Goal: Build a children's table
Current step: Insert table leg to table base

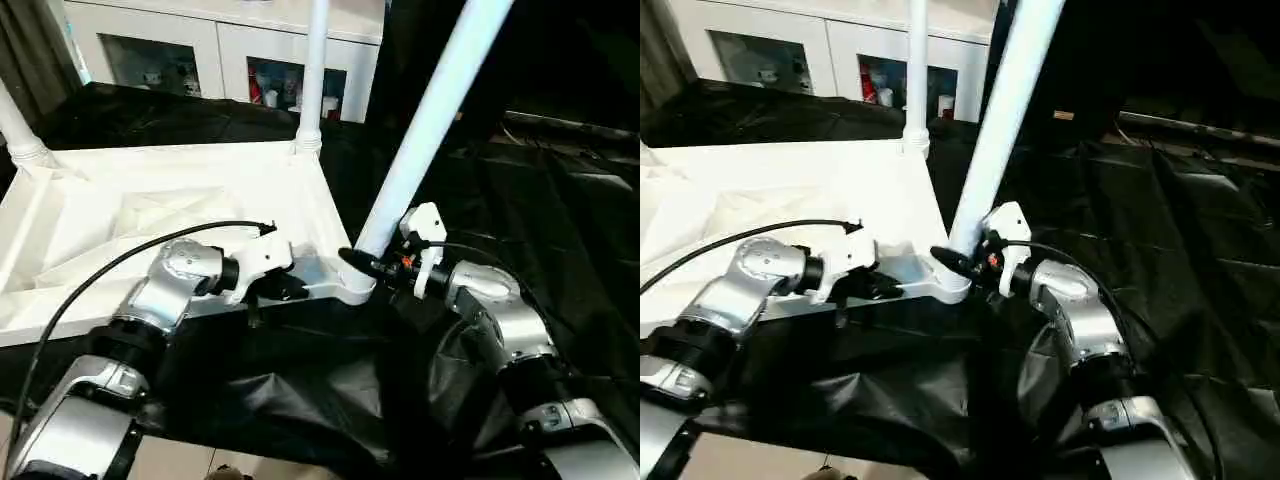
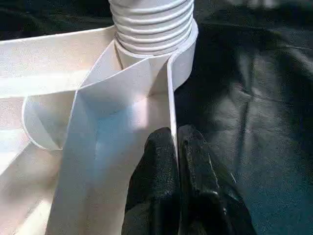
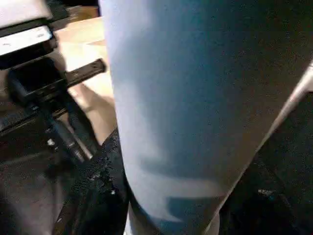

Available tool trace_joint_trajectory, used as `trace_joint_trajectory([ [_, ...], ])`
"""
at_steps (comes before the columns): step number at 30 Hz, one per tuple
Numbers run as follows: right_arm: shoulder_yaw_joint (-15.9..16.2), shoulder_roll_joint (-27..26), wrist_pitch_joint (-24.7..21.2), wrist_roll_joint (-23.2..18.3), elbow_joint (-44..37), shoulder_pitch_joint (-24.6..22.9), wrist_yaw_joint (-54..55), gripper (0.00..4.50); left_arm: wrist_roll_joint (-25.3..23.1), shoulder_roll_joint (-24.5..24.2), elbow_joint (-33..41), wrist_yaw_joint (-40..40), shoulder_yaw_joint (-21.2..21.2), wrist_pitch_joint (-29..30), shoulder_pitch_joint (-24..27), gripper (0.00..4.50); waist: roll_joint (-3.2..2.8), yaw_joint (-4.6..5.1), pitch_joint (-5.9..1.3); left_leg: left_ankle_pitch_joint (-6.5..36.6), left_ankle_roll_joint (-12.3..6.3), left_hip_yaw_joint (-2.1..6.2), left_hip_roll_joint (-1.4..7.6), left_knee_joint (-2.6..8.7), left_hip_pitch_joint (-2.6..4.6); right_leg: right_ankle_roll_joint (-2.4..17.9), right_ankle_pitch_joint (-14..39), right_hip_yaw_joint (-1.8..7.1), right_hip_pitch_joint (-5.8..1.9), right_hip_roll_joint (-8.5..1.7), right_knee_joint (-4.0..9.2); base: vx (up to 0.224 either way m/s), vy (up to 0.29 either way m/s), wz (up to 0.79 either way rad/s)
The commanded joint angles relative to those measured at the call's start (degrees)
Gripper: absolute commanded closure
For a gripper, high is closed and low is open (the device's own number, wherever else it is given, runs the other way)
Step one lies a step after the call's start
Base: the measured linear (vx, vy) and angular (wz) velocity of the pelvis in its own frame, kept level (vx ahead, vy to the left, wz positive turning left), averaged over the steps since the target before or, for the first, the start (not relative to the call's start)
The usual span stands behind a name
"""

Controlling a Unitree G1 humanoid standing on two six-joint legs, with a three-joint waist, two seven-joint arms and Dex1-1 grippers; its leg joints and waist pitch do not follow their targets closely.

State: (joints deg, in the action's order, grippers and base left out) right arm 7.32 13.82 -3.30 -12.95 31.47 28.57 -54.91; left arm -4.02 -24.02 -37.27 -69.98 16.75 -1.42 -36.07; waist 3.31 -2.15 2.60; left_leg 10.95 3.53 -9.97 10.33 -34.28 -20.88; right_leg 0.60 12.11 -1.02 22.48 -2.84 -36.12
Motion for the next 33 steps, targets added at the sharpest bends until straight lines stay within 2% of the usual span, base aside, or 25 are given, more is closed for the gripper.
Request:
trace_joint_trajectory([
  [1, 3.51, 0.9, -2.73, 2.64, 5.05, -3.42, -1.99, 2.61, 1.64, 0.12, 2.75, -4.05, 1.69, -1.76, 0.48, 4.5, -0.89, -0.23, -3.15, 9.62, -2.41, 0.69, 2.95, 4.1, 0.72, 15.75, 1.25, 2.18, -2.51, -4.83, 3.98, 0.0, 0.0, 0.0],
  [6, 4.39, 1.98, -2.71, 2.95, 7.63, -2.27, -6.11, 2.61, 2.17, -0.68, 2.61, -7.82, 2.44, -1.61, 0.01, 4.5, -0.83, -0.08, -2.98, 13.79, -1.03, 0.83, 3.09, 4.5, 0.98, 15.43, 6.03, 2.13, -2.25, -4.83, 4.4, 0.0, 0.0, 0.0],
  [8, 4.85, 2.35, -1.9, 3.78, 9.2, -1.36, -7.66, 2.61, 1.97, -1.03, 2.13, -8.94, 2.78, -2.3, -0.45, 4.5, -0.76, 0.08, -2.66, 17.49, -0.01, 0.96, 3.13, 4.76, 1.2, 14.81, 11.26, 2.18, -1.99, -4.97, 4.87, 0.0, 0.0, 0.0],
  [10, 5.18, 2.61, -1.68, 4.04, 9.77, -0.93, -9.3, 2.61, 1.73, -1.1, 1.59, -9.25, 2.72, -2.61, -0.86, 4.5, -0.63, 0.05, -2.68, 18.73, 0.7, 1.1, 3.19, 4.88, 1.39, 13.77, 14.39, 2.29, -1.91, -5.04, 5.13, 0.0, 0.0, 0.0],
  [12, 5.32, 2.75, -1.62, 4.1, 9.86, -0.84, -10.07, 2.61, 1.66, -1.09, 1.32, -9.27, 2.64, -2.7, -1.05, 4.5, -0.67, 0.08, -2.75, 18.62, 0.7, 1.13, 3.23, 4.88, 1.4, 13.8, 14.1, 2.32, -1.87, -5.08, 5.11, 0.0, 0.0, 0.0],
  [19, 7.14, 3.85, 0.23, 5.04, 9.74, -2.38, -13.39, 2.61, 1.66, -0.98, -0.3, -8.3, 2.42, -3.7, -1.88, 4.5, -0.68, -0.34, -3.0, 14.89, -0.54, 0.86, 3.23, 4.79, 1.27, 14.83, 7.82, 2.25, -2.15, -4.97, 4.76, 0.0, 0.0, 0.0],
  [21, 7.19, 3.79, 0.68, 5.28, 10.1, -2.63, -13.1, 2.61, 1.57, -0.83, -0.32, -7.76, 2.26, -3.95, -1.86, 4.5, -0.7, -0.43, -2.98, 15.19, -0.48, 0.88, 3.25, 4.88, 1.31, 14.95, 7.75, 2.19, -2.16, -4.92, 4.76, 0.0, 0.0, 0.0],
  [24, 6.03, 3.15, 1.11, 5.19, 10.93, -2.61, -10.9, 2.61, 1.23, -0.48, -0.67, -6.5, 1.95, -4.04, -2.02, 4.5, -0.67, -0.53, -2.82, 16.94, 0.03, 0.93, 3.27, 5.04, 1.39, 14.57, 10.36, 2.22, -2.02, -5.0, 5.01, 0.0, 0.0, 0.0],
  [27, 3.68, 1.94, 2.0, 4.39, 11.83, -2.36, -7.08, 2.61, 0.37, -0.25, -1.51, -4.3, 1.71, -4.48, -2.37, 4.5, -0.61, -0.48, -2.53, 19.5, 0.69, 1.1, 3.23, 5.24, 1.48, 13.43, 15.25, 2.32, -1.75, -5.06, 5.46, 0.0, 0.0, 0.0],
  [29, 2.4, 1.45, 1.08, 3.0, 11.62, -2.53, -6.91, 2.61, 0.58, 0.0, -1.85, -3.67, 1.27, -4.44, -2.42, 4.5, -0.63, -0.43, -2.32, 22.97, 1.46, 1.37, 3.28, 5.36, 1.78, 11.82, 21.63, 2.4, -1.31, -5.29, 6.03, 0.0, 0.0, 0.0],
  [31, 2.3, 1.42, 0.66, 2.49, 10.96, -3.16, -7.26, 2.61, 0.93, 0.24, -1.87, -3.61, 0.97, -4.46, -2.37, 4.5, -0.65, -0.43, -2.3, 24.4, 1.85, 1.58, 3.36, 5.51, 1.89, 10.89, 23.61, 2.38, -1.01, -5.22, 6.25, 0.0, 0.0, 0.0],
  [33, 2.27, 1.31, 0.47, 2.39, 10.69, -3.62, -7.02, 2.61, 1.2, 0.44, -1.84, -3.45, 0.73, -4.37, -2.35, 4.5, -0.67, -0.42, -2.36, 24.43, 1.87, 1.64, 3.36, 5.58, 1.81, 10.83, 23.24, 2.4, -1.04, -5.26, 6.21, 0.0, 0.0, 0.0],
])
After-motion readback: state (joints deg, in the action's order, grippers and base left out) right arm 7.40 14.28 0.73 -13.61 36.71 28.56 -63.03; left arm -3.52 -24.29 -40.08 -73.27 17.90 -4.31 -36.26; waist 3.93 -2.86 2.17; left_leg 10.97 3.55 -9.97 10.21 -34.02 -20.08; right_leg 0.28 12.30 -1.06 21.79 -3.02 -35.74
